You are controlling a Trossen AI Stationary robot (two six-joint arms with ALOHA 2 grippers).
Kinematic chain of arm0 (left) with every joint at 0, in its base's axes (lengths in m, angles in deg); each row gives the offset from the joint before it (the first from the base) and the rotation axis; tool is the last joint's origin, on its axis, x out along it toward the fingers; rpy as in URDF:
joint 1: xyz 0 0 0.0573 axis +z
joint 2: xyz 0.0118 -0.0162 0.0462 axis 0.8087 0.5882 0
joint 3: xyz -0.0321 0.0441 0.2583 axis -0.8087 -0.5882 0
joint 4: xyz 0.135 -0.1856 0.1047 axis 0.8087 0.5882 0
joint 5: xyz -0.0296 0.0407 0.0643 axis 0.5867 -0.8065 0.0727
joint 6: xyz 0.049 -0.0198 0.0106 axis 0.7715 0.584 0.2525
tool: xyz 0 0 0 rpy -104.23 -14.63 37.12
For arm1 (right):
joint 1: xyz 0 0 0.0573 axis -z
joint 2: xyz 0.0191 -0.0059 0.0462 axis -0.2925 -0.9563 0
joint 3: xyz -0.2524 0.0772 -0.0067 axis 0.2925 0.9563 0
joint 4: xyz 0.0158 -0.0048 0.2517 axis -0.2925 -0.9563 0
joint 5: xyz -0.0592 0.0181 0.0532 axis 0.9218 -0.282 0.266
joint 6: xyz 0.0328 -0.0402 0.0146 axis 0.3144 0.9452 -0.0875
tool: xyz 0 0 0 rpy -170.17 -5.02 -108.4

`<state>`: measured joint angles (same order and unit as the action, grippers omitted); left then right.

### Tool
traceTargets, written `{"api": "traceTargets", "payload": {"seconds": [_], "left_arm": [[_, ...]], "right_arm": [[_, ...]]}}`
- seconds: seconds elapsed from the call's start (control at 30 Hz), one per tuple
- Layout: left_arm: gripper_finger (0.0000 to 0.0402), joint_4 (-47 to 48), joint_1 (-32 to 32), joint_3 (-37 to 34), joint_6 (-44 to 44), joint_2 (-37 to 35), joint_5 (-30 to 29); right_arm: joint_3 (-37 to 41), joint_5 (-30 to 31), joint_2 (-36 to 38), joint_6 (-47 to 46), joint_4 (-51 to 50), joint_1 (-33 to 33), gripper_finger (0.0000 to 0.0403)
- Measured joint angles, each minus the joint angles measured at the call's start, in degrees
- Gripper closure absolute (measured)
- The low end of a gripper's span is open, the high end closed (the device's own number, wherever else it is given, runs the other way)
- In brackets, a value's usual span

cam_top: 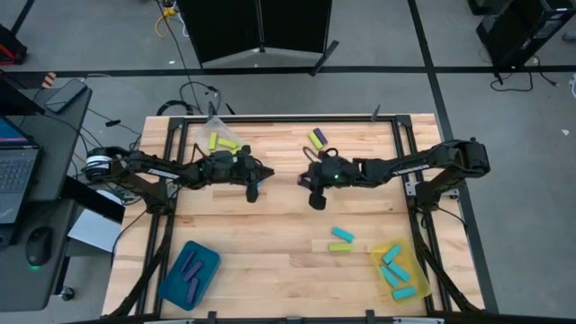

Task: Sort blocks
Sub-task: Put the purple block into the blue bin

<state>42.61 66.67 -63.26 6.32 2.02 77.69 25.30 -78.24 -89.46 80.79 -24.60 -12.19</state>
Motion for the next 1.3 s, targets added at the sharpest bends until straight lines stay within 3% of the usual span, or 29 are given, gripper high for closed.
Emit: {"api": "traceTargets", "payload": {"seconds": [0.23, 0.37, 0.5, 0.73, 0.87, 1.17, 1.3], "left_arm": [[0.0351, -0.6, -0.1, 0.0, 0.0, 0.0, 5.3], [0.0344, -3.9, -0.1, 0.0, 0.0, 0.0, 9.9], [0.0325, -4.6, -0.1, 1.8, 0.4, 0.2, 15.5], [0.0273, -4.7, -0.1, 8.5, 2.0, 4.9, 30.0], [0.025, -4.4, 0.1, 14.0, 1.9, 10.8, 34.4], [0.0237, -4.7, 0.7, 26.1, 1.4, 22.3, 50.5], [0.0238, -6.2, 2.0, 26.5, 1.5, 23.5, 55.1]], "right_arm": [[4.1, -9.0, 0.0, 0.8, 22.7, 2.9, 0.0289], [4.3, -10.4, 0.0, 2.3, 27.0, 3.0, 0.0289], [4.3, -17.8, 0.0, 2.3, 32.7, 2.9, 0.0289], [4.3, -29.2, 0.0, 1.6, 37.8, 2.8, 0.0289], [4.3, -34.5, 0.0, 0.5, 40.8, 2.7, 0.0289], [4.3, -36.5, 0.0, 0.1, 41.0, 2.3, 0.0289], [4.6, -36.7, 0.0, 0.2, 40.9, 2.2, 0.0289]]}}
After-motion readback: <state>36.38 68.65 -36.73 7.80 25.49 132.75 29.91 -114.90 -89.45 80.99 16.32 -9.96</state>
